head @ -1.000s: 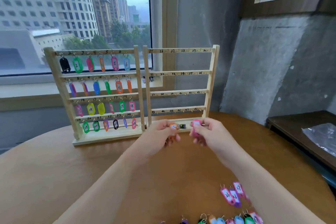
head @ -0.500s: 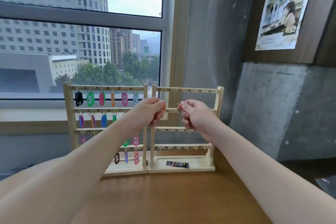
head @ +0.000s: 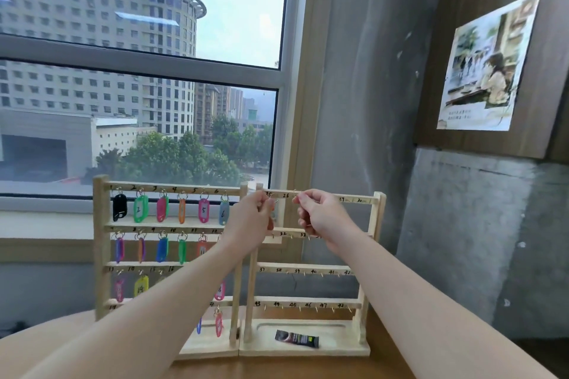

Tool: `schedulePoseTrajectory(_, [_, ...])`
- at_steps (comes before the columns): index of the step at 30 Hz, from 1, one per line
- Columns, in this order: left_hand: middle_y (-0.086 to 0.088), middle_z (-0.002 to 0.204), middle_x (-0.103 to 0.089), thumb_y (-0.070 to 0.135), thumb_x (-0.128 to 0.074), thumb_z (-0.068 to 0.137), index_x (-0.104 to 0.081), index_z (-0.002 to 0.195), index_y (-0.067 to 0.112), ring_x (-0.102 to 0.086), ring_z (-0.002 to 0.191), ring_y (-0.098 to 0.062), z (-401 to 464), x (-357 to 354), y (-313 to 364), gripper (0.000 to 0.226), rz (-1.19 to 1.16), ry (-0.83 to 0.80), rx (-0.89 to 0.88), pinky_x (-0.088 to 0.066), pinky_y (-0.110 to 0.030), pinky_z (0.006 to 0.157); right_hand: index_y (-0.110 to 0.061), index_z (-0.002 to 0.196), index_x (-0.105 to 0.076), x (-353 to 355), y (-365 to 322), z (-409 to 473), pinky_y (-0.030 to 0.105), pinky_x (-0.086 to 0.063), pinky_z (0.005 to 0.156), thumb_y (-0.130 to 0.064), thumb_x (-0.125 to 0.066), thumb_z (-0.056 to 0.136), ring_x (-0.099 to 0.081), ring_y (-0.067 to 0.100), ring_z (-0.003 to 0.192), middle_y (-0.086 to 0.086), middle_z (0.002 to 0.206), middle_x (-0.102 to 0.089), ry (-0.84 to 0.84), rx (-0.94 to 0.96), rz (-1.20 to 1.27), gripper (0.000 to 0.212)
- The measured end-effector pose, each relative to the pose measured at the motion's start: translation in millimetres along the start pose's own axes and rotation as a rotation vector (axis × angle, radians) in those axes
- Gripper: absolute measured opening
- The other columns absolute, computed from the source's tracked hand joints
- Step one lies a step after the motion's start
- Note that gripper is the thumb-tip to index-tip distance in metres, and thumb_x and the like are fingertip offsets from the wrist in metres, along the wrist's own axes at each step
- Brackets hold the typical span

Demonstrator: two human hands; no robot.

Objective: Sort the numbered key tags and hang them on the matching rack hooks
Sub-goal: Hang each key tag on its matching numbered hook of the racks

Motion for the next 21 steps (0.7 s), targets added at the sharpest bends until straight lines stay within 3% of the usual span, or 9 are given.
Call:
schedulePoseTrajectory(3, [-0.004,0.077,-0.069,0.030,-0.045,0.107,-0.062,0.094,0.020,-0.061,0.065,-0.016,9.9,-5.5,-6.7,0.024,-0.022,0.049,-0.004,-0.047,-0.030,0.059,-0.012,0.094,-0.063,0.0,3.5,7.7,0.022,-0.042,0.051,-0.021,-0.046,0.108,-0.050,0.011,0.050,-0.001,0.063,-0.055,-0.009,0.021,-0.050,0.024])
schedulePoseTrajectory(7, [0.000,0.070,-0.069,0.030,-0.045,0.107,-0.062,0.091,0.023,-0.056,0.054,-0.009,18.4,-13.3,-6.8,0.024,-0.025,0.072,-0.021,-0.039,-0.021,0.050,-0.011,0.090,-0.061,-1.1,10.9,16.6,0.019,-0.042,0.046,-0.019,-0.045,0.108,-0.048,0.012,0.048,0.002,0.063,-0.054,-0.040,0.069,-0.140,0.025])
schedulePoseTrajectory(11, [0.001,0.070,-0.067,0.030,-0.045,0.106,-0.062,0.088,0.022,-0.061,0.060,-0.014,21.4,-20.4,-13.5,0.027,0.037,0.096,-0.007,-0.043,-0.030,0.055,-0.011,0.092,-0.062,-1.5,16.6,25.2,0.023,-0.045,0.048,-0.019,-0.045,0.108,-0.049,0.012,0.047,0.001,0.061,-0.053,-0.027,0.094,-0.132,0.025])
schedulePoseTrajectory(18, [0.004,0.068,-0.066,0.035,-0.046,0.106,-0.062,0.084,0.025,-0.061,0.059,-0.012,19.6,-22.4,-27.4,0.029,0.050,0.044,-0.029,-0.042,-0.028,0.054,-0.010,0.096,-0.063,-13.1,17.1,33.1,0.019,-0.042,0.044,-0.022,-0.045,0.109,-0.051,0.014,0.047,0.002,0.063,-0.057,-0.033,0.129,-0.088,0.025])
schedulePoseTrajectory(21, [0.002,0.068,-0.068,0.037,-0.047,0.106,-0.065,0.083,0.024,-0.064,0.059,-0.016,11.7,-22.6,-37.2,0.031,-0.039,0.016,-0.024,-0.054,-0.040,0.058,-0.010,0.092,-0.061,-20.4,16.1,34.1,0.019,-0.039,0.042,-0.020,-0.044,0.109,-0.050,0.015,0.044,0.003,0.061,-0.056,-0.037,0.156,-0.091,0.026])
Point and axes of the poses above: each hand's wrist, its own z-axis towards the middle knuckle, its own x-axis out of the back of the hand, y = z × x, the point moved 3 cm from there along z, towards the middle knuckle
